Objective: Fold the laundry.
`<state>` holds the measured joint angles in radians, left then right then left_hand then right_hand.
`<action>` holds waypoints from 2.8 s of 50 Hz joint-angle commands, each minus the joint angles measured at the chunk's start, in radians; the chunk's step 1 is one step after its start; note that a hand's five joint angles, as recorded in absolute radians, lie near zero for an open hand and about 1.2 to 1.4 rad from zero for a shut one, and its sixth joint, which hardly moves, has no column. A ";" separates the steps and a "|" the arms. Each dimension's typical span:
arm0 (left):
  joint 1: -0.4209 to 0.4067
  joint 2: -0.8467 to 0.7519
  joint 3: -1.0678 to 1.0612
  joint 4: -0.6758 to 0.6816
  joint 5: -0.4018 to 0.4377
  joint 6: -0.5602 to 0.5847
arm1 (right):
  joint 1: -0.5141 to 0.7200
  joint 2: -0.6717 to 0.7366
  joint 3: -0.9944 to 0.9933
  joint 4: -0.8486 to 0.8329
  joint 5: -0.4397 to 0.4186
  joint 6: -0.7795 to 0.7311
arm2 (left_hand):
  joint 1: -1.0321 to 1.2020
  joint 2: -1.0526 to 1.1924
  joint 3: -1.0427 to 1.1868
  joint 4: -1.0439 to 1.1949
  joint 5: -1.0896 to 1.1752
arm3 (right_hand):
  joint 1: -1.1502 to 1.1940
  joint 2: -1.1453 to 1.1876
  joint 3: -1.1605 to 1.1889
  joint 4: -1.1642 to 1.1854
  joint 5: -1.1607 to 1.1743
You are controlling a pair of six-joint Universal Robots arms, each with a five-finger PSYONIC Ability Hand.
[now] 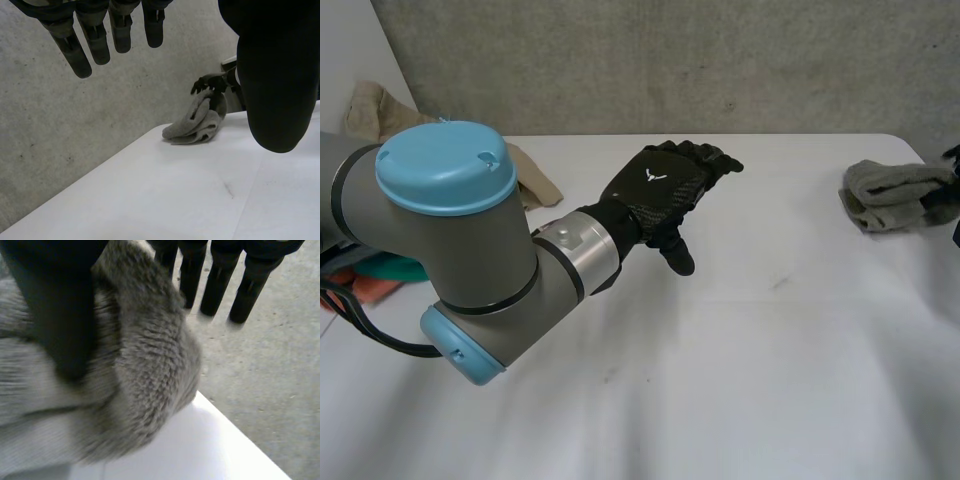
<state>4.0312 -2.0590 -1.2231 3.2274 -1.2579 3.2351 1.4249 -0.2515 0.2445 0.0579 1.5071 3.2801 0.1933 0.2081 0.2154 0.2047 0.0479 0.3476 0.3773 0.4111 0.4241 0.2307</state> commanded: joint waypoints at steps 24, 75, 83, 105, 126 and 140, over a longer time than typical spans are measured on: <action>0.083 0.103 0.020 0.022 -0.112 0.005 | 0.088 -0.742 0.907 -0.483 0.170 -0.353 | 0.041 0.026 0.019 0.029 0.012 | -0.173 -0.203 -0.237 -0.250 -0.231; 0.602 -0.462 0.424 0.268 -0.133 0.252 | 0.210 -1.031 1.570 -0.392 -0.438 -0.731 | 1.203 1.188 1.181 1.192 1.174 | -0.173 -0.203 -0.237 -0.250 -0.231; 0.465 -0.104 0.165 0.470 -0.135 -0.024 | 0.209 -1.043 1.564 -0.392 -0.351 -0.715 | 1.203 1.188 1.181 1.192 1.174 | -0.173 -0.203 -0.237 -0.250 -0.231; -0.074 -0.201 0.047 0.338 -0.129 -0.228 | 0.201 -1.112 1.567 -0.412 -0.254 -0.588 | 0.032 0.017 0.010 0.020 0.003 | -0.173 -0.203 -0.237 -0.250 -0.231; 0.219 0.209 -0.476 0.177 -0.126 0.185 | 0.255 -1.195 1.585 -0.247 -0.320 -0.597 | 0.545 0.531 0.523 0.534 0.516 | -0.173 -0.203 -0.237 -0.250 -0.231; 0.420 -0.027 -0.417 0.183 -0.043 0.379 | 0.296 -1.184 1.599 -0.245 -0.327 -0.603 | 0.525 0.510 0.503 0.514 0.496 | -0.173 -0.203 -0.237 -0.250 -0.231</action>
<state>4.4028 -1.9694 -1.7163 3.4123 -1.3451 3.5932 1.7072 -1.4448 1.8445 -0.1839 1.1720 2.6781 0.6591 0.6512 0.6507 0.6454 0.4659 0.2256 0.2147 0.2140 0.2161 0.0491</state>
